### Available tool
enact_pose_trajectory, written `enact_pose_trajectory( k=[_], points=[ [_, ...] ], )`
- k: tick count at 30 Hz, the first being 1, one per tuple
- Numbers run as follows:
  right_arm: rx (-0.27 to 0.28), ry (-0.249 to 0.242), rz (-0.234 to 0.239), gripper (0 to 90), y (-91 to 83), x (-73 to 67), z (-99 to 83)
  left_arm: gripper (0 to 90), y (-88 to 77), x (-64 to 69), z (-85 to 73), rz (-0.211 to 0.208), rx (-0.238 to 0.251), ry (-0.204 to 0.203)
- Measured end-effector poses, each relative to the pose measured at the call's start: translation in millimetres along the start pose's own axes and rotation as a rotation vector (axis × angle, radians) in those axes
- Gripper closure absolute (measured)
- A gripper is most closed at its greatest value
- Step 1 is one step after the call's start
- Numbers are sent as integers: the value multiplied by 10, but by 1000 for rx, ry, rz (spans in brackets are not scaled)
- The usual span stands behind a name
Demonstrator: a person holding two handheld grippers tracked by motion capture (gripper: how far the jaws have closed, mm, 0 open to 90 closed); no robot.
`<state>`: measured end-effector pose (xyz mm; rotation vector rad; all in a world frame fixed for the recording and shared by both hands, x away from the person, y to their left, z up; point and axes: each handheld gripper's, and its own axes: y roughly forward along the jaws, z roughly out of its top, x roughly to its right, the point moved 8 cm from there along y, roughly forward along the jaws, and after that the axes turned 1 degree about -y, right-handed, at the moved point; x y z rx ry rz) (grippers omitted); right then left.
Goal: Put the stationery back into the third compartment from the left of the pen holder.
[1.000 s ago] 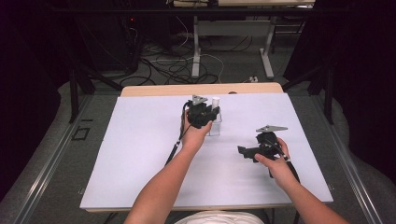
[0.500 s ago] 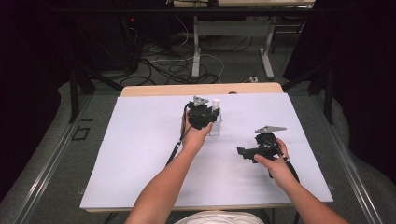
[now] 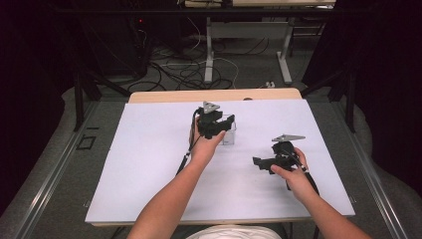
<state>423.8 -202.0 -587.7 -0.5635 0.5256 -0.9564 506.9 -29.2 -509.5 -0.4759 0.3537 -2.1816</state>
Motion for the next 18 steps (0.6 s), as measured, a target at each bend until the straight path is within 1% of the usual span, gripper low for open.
enact_pose_trajectory(
  k=[1,3,7,8,9,12,14,15,17,18],
  points=[
    [0,0,-1,19,-1,-1,1,463,-28,-2,17,-3,5,-2],
    [1,-9,-3,19,-4,7,2,440,-84,-12,50,-7,16,9],
    [4,-1,-3,19,-10,6,7,370,-208,-24,82,-27,32,29],
    [7,-1,-3,19,-11,10,9,353,-242,-28,83,-33,36,28],
    [9,-4,-4,19,-11,18,11,337,-283,-44,83,-35,39,39],
    [9,4,-6,19,-14,26,10,300,-413,-92,84,-44,51,40],
    [11,-1,-10,19,-17,35,13,276,-506,-136,78,-41,50,50],
    [9,5,-10,19,-20,34,11,264,-551,-163,68,-38,43,54],
    [10,8,-14,19,-22,38,13,209,-646,-223,35,-23,20,57],
    [9,13,-13,19,-23,35,13,208,-699,-253,14,-20,8,57]
  ],
)
